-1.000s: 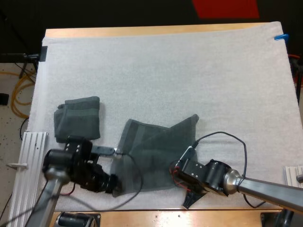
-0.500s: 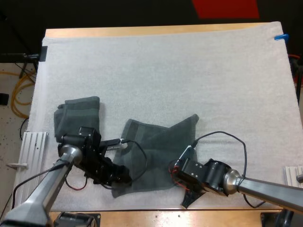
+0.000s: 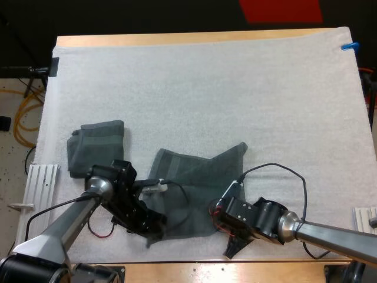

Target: Pick towel from pile fold and stack

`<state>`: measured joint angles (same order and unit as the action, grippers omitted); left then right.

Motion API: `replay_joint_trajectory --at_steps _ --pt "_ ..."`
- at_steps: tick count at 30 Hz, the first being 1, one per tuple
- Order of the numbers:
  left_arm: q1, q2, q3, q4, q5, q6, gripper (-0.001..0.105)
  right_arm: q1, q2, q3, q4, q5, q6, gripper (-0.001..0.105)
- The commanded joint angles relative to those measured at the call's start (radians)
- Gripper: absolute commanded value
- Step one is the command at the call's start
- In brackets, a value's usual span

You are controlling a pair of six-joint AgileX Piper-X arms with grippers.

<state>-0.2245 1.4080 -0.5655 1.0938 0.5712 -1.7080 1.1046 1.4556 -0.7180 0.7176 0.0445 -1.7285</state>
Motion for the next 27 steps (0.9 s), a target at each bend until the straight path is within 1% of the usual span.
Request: replay_joint_trajectory --at_steps 1,2,5,7,8,9,10,11,13,14,16,17,19,20,22,24,27 --pt "-0.025 -0.001 -0.004 -0.002 0.009 0.009 0.006 0.001 -0.008 -0.001 -0.004 0.002 0.005 0.000" --pt "-0.031 -0.001 -0.004 -0.002 0.009 0.011 0.000 0.001 -0.008 -0.001 -0.004 0.006 0.005 0.000" --pt "-0.071 -0.018 -0.004 -0.002 0.024 0.015 0.000 0.001 -0.011 -0.001 0.000 0.077 0.013 0.000" --pt "-0.091 -0.056 -0.017 0.012 0.083 0.015 0.000 0.001 -0.034 -0.008 0.020 0.190 0.013 0.000" --pt "-0.093 -0.072 -0.023 0.016 0.104 0.015 0.000 0.001 -0.042 -0.011 0.025 0.219 0.013 0.000" --pt "-0.093 -0.099 -0.039 0.023 0.136 0.015 0.000 0.001 -0.067 -0.020 0.038 0.275 0.011 0.000" --pt "-0.093 -0.137 -0.061 0.036 0.173 0.015 0.000 0.001 -0.093 -0.031 0.049 0.310 0.007 0.000" --pt "-0.093 -0.158 -0.070 0.041 0.187 0.013 0.000 0.001 -0.115 -0.041 0.056 0.328 -0.001 0.000" --pt "-0.091 -0.237 -0.139 0.064 0.199 -0.002 0.000 0.001 -0.181 -0.074 0.075 0.390 -0.007 0.000" --pt "-0.091 -0.250 -0.160 0.068 0.199 -0.005 0.000 0.001 -0.194 -0.081 0.079 0.405 -0.014 0.000" --pt "-0.089 -0.307 -0.241 0.070 0.201 -0.020 0.000 0.001 -0.264 -0.127 0.081 0.472 -0.050 0.000" --pt "-0.089 -0.316 -0.265 0.070 0.206 -0.024 0.000 0.001 -0.280 -0.141 0.081 0.486 -0.056 0.000" --pt "-0.089 -0.333 -0.347 0.070 0.225 -0.041 0.000 -0.004 -0.329 -0.192 0.081 0.571 -0.080 0.000" --pt "-0.089 -0.333 -0.368 0.070 0.230 -0.051 0.000 -0.009 -0.345 -0.208 0.081 0.582 -0.094 0.000" --pt "-0.089 -0.333 -0.434 0.072 0.235 -0.069 0.000 -0.024 -0.378 -0.261 0.081 0.585 -0.129 0.000" --pt "-0.089 -0.333 -0.472 0.085 0.234 -0.077 0.000 -0.031 -0.396 -0.294 0.090 0.585 -0.143 0.000" --pt "-0.089 -0.333 -0.517 0.107 0.234 -0.092 0.000 -0.032 -0.418 -0.351 0.142 0.583 -0.154 0.000"
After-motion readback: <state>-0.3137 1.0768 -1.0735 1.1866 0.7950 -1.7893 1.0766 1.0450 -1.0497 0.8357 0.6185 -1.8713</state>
